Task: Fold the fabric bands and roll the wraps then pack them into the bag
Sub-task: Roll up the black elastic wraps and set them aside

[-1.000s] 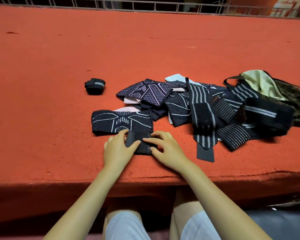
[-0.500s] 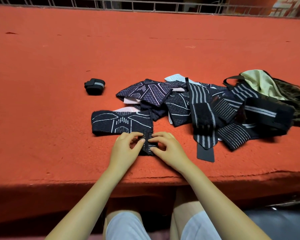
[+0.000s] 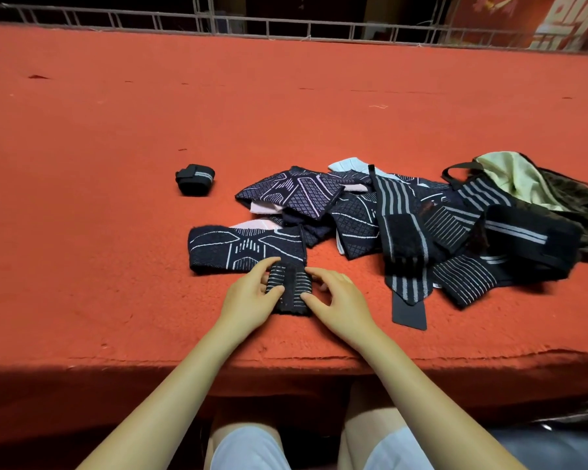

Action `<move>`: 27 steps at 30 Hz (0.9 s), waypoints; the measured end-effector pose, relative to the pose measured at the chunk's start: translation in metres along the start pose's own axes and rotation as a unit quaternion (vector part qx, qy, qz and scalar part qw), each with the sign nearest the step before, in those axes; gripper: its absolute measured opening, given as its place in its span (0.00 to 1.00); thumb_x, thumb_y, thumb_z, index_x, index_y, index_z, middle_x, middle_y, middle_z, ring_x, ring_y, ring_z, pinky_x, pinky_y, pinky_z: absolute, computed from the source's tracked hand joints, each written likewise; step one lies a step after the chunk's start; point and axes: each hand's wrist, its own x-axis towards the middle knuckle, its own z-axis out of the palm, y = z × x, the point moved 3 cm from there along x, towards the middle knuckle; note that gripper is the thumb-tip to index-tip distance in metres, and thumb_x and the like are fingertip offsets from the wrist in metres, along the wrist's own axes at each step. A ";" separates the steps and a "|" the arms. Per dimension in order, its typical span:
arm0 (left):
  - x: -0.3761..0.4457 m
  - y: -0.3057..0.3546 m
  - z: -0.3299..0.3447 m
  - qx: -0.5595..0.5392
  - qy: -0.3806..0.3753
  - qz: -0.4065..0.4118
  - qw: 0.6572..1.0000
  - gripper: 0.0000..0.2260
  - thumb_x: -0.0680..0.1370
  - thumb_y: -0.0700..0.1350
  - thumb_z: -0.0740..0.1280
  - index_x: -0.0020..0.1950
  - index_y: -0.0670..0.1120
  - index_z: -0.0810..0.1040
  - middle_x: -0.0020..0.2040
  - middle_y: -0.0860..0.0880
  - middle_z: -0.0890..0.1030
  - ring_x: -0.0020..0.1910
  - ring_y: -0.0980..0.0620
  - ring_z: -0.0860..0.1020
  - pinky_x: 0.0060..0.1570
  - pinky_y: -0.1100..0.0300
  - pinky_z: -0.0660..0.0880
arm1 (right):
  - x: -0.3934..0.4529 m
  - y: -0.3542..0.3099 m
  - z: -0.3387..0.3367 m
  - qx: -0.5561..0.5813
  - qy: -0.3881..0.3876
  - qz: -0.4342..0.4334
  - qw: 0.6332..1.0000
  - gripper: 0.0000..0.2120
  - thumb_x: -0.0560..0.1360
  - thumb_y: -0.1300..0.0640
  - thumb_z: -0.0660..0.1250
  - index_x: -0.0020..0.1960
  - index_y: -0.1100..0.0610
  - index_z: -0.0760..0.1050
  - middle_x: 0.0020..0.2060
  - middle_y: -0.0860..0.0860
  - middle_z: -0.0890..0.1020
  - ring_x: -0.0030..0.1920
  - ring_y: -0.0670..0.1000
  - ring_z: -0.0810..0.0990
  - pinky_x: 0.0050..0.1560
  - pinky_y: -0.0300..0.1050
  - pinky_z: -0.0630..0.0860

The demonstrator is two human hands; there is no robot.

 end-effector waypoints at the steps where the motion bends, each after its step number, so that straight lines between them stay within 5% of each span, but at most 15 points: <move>1: -0.001 -0.002 -0.001 -0.057 0.006 0.008 0.998 0.22 0.75 0.38 0.68 0.65 0.55 0.71 0.49 0.52 0.79 0.40 0.62 0.76 0.50 0.64 0.74 | 0.001 -0.002 0.001 0.007 -0.005 0.006 1.000 0.22 0.72 0.52 0.69 0.66 0.48 0.71 0.52 0.44 0.79 0.47 0.44 0.72 0.51 0.37 0.67; 4: -0.002 0.000 -0.008 -0.203 0.033 0.024 0.978 0.24 0.75 0.30 0.64 0.62 0.55 0.71 0.54 0.53 0.78 0.48 0.64 0.76 0.49 0.71 0.73 | 0.007 -0.014 0.005 0.152 -0.015 0.056 0.987 0.22 0.73 0.58 0.70 0.66 0.51 0.70 0.43 0.42 0.80 0.39 0.40 0.77 0.45 0.34 0.72; 6: 0.001 0.002 -0.016 -0.249 0.064 0.020 0.966 0.24 0.75 0.29 0.63 0.62 0.55 0.71 0.57 0.52 0.78 0.52 0.57 0.77 0.49 0.68 0.75 | 0.015 -0.026 0.008 0.285 -0.019 0.081 0.955 0.21 0.74 0.65 0.68 0.65 0.54 0.70 0.37 0.45 0.76 0.30 0.37 0.74 0.34 0.31 0.72; 8: 0.008 0.005 -0.026 -0.306 0.085 -0.012 0.948 0.23 0.76 0.31 0.62 0.63 0.55 0.71 0.54 0.50 0.78 0.46 0.55 0.78 0.38 0.63 0.79 | 0.030 -0.040 0.011 0.346 -0.015 0.092 0.934 0.20 0.74 0.68 0.66 0.63 0.54 0.70 0.34 0.47 0.74 0.25 0.38 0.72 0.26 0.31 0.69; 10: 0.022 0.005 -0.040 -0.326 0.119 -0.036 0.937 0.21 0.77 0.33 0.62 0.65 0.54 0.71 0.50 0.49 0.77 0.41 0.56 0.76 0.29 0.65 0.76 | 0.055 -0.054 0.017 0.364 0.001 0.087 0.927 0.19 0.74 0.69 0.65 0.62 0.53 0.71 0.33 0.48 0.74 0.25 0.40 0.71 0.27 0.33 0.68; 17: 0.116 -0.011 -0.099 -0.317 0.177 -0.065 0.930 0.18 0.78 0.34 0.60 0.67 0.45 0.69 0.51 0.46 0.77 0.39 0.54 0.78 0.30 0.67 0.75 | 0.167 -0.089 0.049 0.354 0.007 0.100 0.930 0.21 0.74 0.62 0.66 0.66 0.54 0.70 0.39 0.52 0.78 0.33 0.46 0.77 0.35 0.37 0.75; 20: 0.173 -0.024 -0.132 -0.280 0.210 -0.046 0.936 0.20 0.77 0.32 0.58 0.68 0.45 0.68 0.57 0.43 0.74 0.43 0.51 0.76 0.29 0.68 0.76 | 0.215 -0.093 0.062 0.216 -0.016 0.066 0.974 0.23 0.74 0.53 0.65 0.69 0.50 0.68 0.45 0.49 0.80 0.49 0.50 0.79 0.57 0.53 0.74; 22: 0.213 -0.038 -0.155 -0.254 0.235 -0.048 0.937 0.20 0.77 0.32 0.58 0.68 0.45 0.68 0.61 0.43 0.74 0.46 0.48 0.77 0.28 0.68 0.76 | 0.229 -0.086 0.070 -0.020 -0.046 0.011 0.999 0.23 0.75 0.49 0.63 0.69 0.52 0.68 0.56 0.53 0.78 0.61 0.54 0.72 0.64 0.53 0.68; 24: 0.248 -0.056 -0.171 -0.232 0.250 -0.071 0.938 0.20 0.77 0.32 0.58 0.68 0.45 0.69 0.63 0.43 0.74 0.47 0.47 0.77 0.28 0.68 0.76 | 0.228 -0.069 0.072 -0.207 -0.027 -0.036 0.977 0.22 0.74 0.46 0.61 0.66 0.53 0.71 0.60 0.54 0.75 0.65 0.56 0.67 0.67 0.54 0.60; 27: 0.284 -0.083 -0.174 -0.187 0.248 -0.106 0.945 0.19 0.77 0.33 0.59 0.68 0.44 0.68 0.64 0.44 0.73 0.44 0.47 0.77 0.28 0.69 0.76 | 0.223 -0.037 0.078 -0.280 0.003 -0.076 0.957 0.22 0.73 0.41 0.61 0.60 0.53 0.75 0.60 0.52 0.75 0.66 0.55 0.67 0.70 0.55 0.55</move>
